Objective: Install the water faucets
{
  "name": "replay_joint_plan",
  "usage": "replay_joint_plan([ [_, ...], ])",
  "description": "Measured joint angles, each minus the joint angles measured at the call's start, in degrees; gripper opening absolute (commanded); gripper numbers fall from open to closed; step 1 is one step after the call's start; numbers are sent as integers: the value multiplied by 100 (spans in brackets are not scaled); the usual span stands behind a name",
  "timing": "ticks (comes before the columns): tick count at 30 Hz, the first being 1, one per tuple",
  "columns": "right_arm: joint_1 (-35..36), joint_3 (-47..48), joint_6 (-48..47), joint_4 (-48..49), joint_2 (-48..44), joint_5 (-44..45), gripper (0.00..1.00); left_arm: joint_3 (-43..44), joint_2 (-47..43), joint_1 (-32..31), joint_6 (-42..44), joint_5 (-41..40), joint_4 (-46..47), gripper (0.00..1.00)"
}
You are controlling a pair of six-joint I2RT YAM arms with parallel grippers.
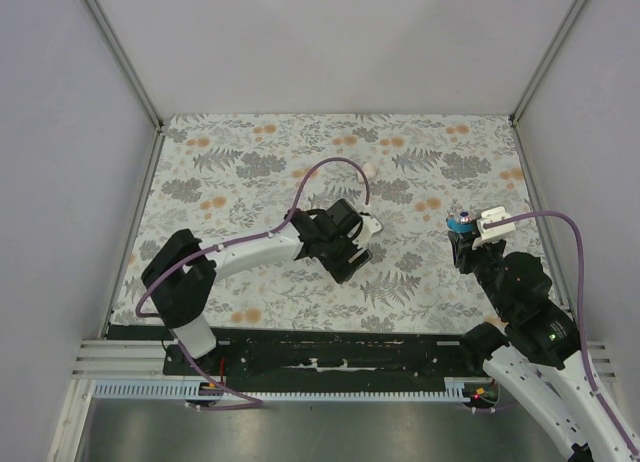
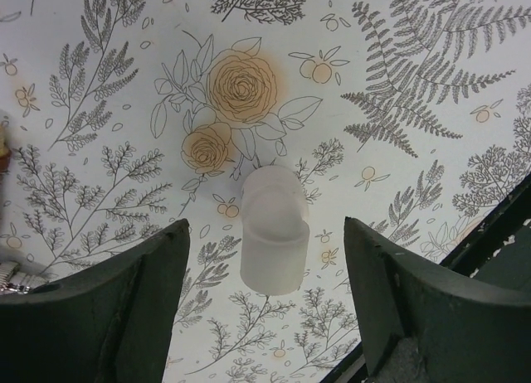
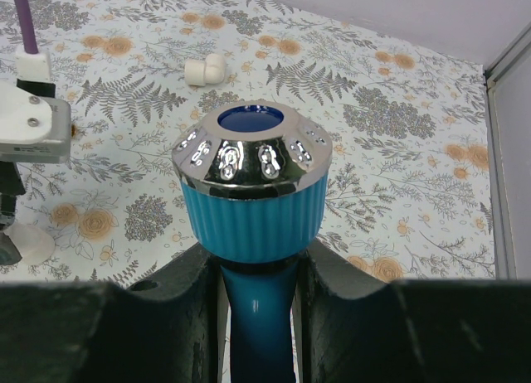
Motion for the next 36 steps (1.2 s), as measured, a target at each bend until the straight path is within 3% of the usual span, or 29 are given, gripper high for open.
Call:
replay_joint_plan([
  [10,0,-2,0,0,-26,-2,0,505,649,-315,-695,-673,-527,70],
  [30,0,-26,0,2,-26,-2,0,809,1196,-533,-846,-1117,-984,60],
  [36,0,-31,-2,2,-26,-2,0,813,1252,-546,-870,-1139,-1008,49],
])
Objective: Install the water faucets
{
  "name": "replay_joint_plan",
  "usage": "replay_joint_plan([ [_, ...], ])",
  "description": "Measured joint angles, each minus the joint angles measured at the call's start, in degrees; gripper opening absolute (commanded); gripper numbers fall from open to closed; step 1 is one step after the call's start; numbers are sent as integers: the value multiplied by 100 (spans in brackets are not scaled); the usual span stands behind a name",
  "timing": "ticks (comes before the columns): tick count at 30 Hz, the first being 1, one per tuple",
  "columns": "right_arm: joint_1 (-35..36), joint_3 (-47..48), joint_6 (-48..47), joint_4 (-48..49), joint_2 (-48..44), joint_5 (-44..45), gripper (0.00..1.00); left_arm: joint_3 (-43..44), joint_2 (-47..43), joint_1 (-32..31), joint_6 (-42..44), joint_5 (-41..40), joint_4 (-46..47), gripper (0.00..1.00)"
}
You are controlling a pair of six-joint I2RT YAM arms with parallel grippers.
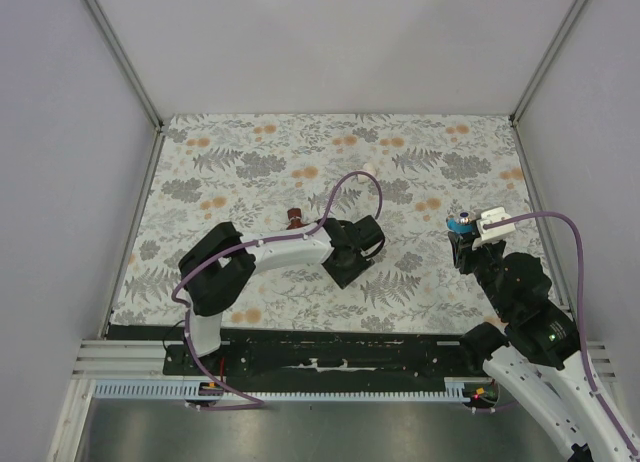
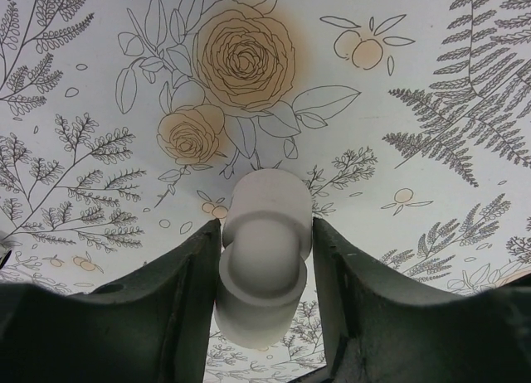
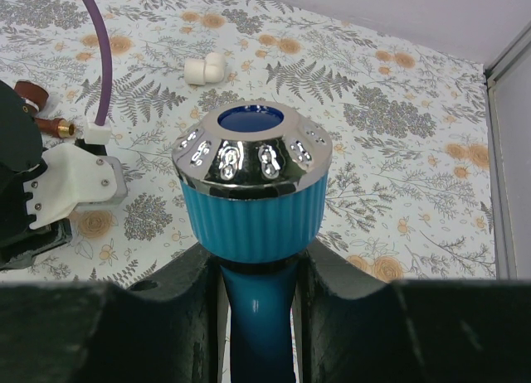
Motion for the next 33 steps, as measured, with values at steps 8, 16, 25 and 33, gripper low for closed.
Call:
replay_joint_plan([
  [8,0,-2,2,0,2,-2,0,15,0,-2,-44,-11,-20,25],
  [16,-2,63,22,-11,422,-581,0,-387,-625,50,-39,-9,380,14],
  [25,0,238,133,210,1327,-2140,0,-1419,-2625,1158,-50,942,1263,2],
  [33,0,400,70,962,2065,-3458,0,-2133,-4221,2603,-297,2227,1967,2],
])
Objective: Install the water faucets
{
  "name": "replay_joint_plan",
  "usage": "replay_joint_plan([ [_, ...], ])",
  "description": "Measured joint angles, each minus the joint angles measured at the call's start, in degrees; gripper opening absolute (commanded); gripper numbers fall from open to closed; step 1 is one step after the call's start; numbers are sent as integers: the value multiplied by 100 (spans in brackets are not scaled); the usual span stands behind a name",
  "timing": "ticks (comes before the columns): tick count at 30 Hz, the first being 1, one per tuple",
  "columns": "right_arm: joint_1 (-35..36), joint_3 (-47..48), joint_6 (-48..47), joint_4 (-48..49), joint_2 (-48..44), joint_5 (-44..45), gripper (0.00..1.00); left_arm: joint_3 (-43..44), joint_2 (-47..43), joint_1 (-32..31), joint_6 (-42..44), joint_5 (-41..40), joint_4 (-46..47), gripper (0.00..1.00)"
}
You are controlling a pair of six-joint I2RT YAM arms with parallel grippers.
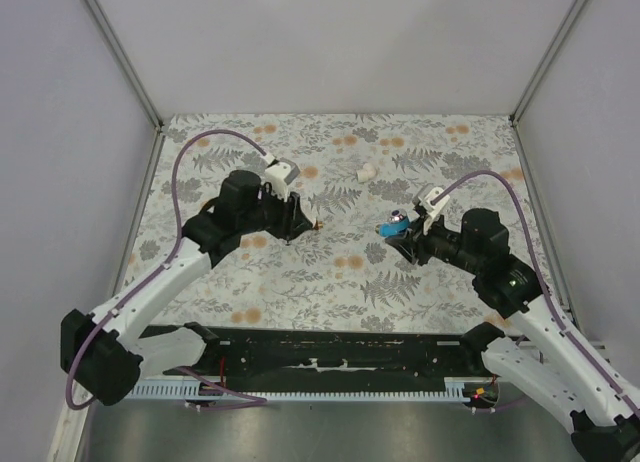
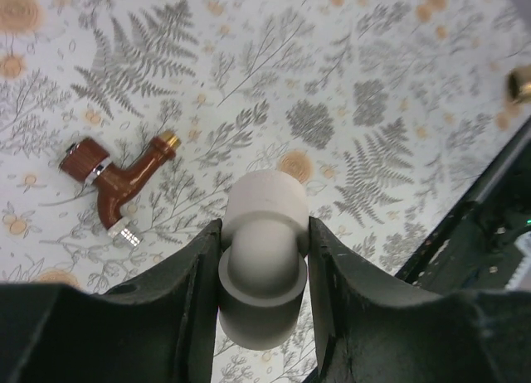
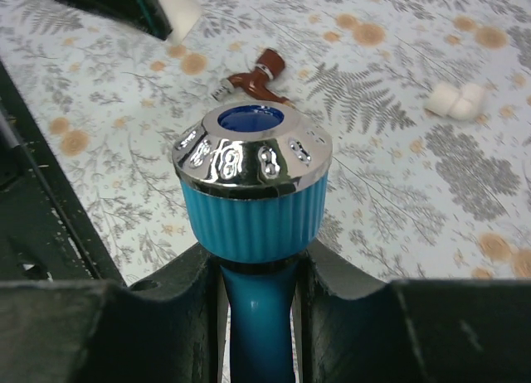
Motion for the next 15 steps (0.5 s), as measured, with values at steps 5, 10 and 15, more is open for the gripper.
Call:
replay_joint_plan([
  [5,0,11,37,737,269,-813,0,-258,-734,584,-450,1054,754,2],
  [10,0,20,61,1655,507,-1329,0,-608,-1093,949,-1200,1934,1635,2],
  [15,0,46,-57,2393,894,-1965,0,-787,-1130,999,-2142,2542,2708,2],
])
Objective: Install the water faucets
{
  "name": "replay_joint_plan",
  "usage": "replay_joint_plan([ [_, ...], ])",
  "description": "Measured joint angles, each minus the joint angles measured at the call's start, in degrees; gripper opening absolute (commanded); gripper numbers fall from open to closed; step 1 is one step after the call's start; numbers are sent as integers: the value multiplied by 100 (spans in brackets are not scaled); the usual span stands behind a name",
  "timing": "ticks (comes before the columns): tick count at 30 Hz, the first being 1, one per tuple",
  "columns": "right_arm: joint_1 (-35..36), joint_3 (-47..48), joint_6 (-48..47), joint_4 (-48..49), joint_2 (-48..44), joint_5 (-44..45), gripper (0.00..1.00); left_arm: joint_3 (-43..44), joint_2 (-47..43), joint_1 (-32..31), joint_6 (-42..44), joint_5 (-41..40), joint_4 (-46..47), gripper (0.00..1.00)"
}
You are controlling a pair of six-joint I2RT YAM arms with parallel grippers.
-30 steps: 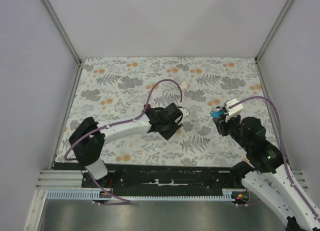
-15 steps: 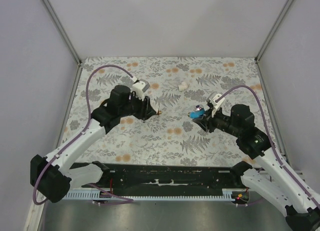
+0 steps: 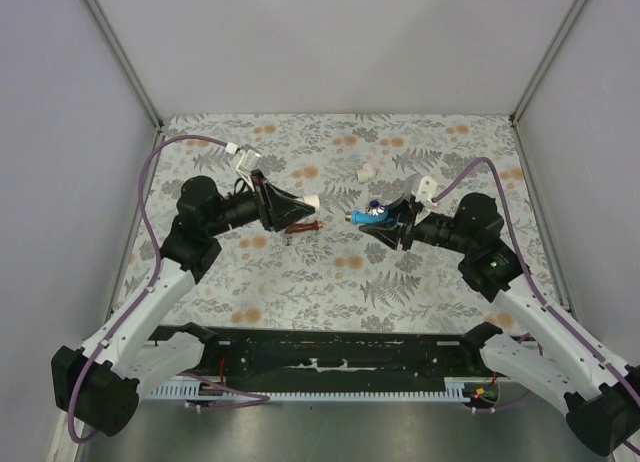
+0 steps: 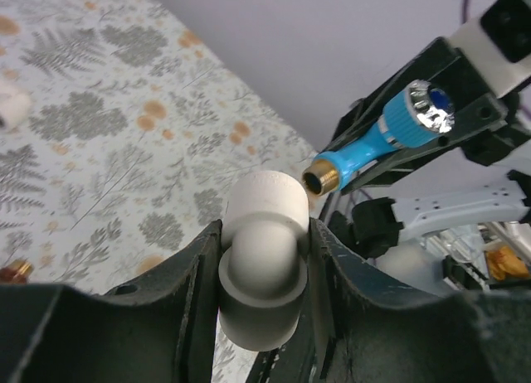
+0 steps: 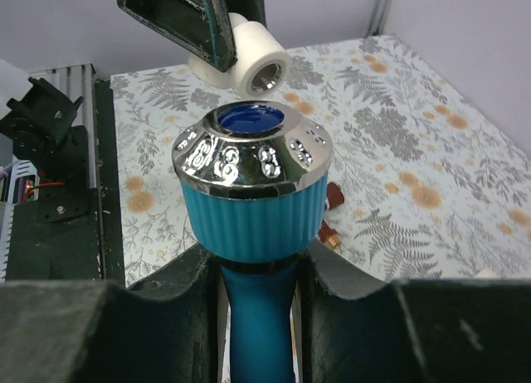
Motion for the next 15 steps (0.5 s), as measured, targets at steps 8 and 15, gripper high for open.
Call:
replay_joint_plan([
  [8,0,505,-483,802,334,-866,0,-70,131,20,-1578,625,1873,2],
  [15,0,944,-1099,1003,485,-1246,0,-68,400,37,-2721,804,2677,2],
])
